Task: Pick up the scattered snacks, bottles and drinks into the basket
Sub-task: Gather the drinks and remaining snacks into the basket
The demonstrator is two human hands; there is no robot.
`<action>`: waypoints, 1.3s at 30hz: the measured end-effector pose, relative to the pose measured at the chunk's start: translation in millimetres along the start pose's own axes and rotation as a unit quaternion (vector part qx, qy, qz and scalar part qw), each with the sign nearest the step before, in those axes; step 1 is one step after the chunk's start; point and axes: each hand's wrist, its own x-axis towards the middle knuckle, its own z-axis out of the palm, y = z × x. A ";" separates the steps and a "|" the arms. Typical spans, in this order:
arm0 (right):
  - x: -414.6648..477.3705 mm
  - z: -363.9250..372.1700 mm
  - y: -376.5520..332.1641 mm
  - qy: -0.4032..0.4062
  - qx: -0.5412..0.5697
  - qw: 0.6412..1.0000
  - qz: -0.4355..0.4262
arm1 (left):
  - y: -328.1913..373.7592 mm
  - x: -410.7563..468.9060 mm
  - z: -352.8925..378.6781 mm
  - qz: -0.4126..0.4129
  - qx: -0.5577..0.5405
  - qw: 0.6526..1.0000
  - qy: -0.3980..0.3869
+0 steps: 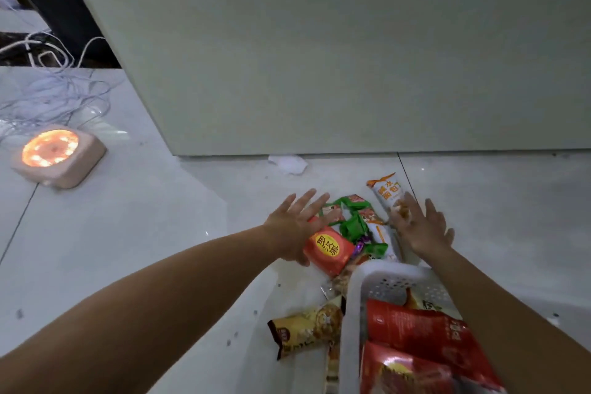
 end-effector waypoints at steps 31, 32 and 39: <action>-22.0 -71.2 29.5 0.210 0.056 0.975 -0.037 | -10.8 -16.1 -36.1 -0.196 -0.175 0.952 0.156; -29.8 -82.7 39.2 0.217 0.051 0.974 -0.031 | -5.8 -18.6 -44.2 -0.192 -0.194 0.946 0.174; -102.8 -140.6 104.6 0.169 0.060 0.983 0.044 | 70.1 -32.9 -72.6 -0.038 -0.194 0.968 0.157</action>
